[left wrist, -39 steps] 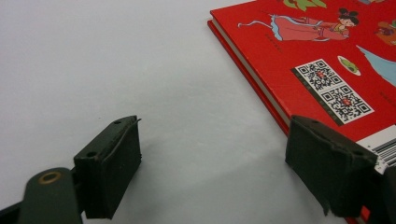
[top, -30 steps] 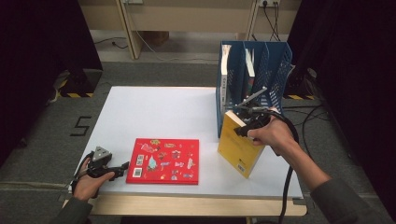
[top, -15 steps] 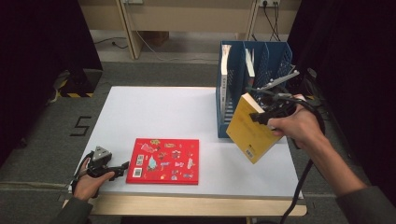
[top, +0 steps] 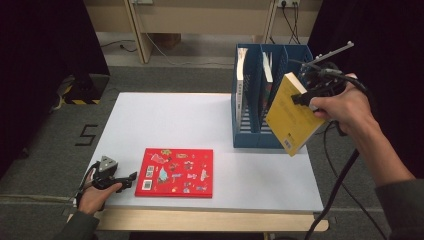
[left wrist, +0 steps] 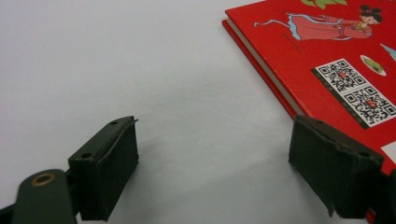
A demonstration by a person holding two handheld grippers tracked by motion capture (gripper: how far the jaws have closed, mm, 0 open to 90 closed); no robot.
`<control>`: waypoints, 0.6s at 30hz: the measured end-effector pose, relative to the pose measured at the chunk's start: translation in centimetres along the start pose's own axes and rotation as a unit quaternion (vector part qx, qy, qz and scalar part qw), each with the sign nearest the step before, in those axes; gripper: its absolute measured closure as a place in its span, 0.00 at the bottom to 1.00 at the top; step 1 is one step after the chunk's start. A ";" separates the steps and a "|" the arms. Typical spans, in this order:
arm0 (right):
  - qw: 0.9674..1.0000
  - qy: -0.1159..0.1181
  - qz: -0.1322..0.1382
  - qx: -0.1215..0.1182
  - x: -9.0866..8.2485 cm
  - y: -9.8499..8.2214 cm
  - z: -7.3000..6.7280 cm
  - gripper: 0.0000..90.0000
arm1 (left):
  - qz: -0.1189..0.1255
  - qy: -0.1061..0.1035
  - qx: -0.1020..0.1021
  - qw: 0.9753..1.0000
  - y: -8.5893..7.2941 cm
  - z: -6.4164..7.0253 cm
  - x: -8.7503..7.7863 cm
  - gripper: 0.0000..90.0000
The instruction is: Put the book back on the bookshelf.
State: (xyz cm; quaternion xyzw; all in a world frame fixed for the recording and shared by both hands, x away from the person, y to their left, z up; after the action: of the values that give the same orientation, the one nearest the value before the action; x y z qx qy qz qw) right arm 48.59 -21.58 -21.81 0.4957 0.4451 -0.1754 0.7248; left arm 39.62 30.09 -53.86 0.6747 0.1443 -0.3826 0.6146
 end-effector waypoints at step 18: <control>0.997 -0.038 0.032 0.062 5.3 5.0 5.7 0.83 | 0.001 0.001 -0.001 1.000 0.0 -0.1 0.0 0.17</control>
State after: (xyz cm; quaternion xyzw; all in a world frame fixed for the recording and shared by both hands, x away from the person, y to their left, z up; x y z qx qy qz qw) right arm 57.62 -23.30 -22.69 0.5468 0.3898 -0.1981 0.7140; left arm 39.67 30.19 -53.83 0.6745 0.1451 -0.3807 0.6157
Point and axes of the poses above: each handheld gripper's, and its own axes: x roughly forward along the jaws, y roughly out of its top, z roughly to its right, the point moved 8 cm from there along x, roughly forward along the jaws
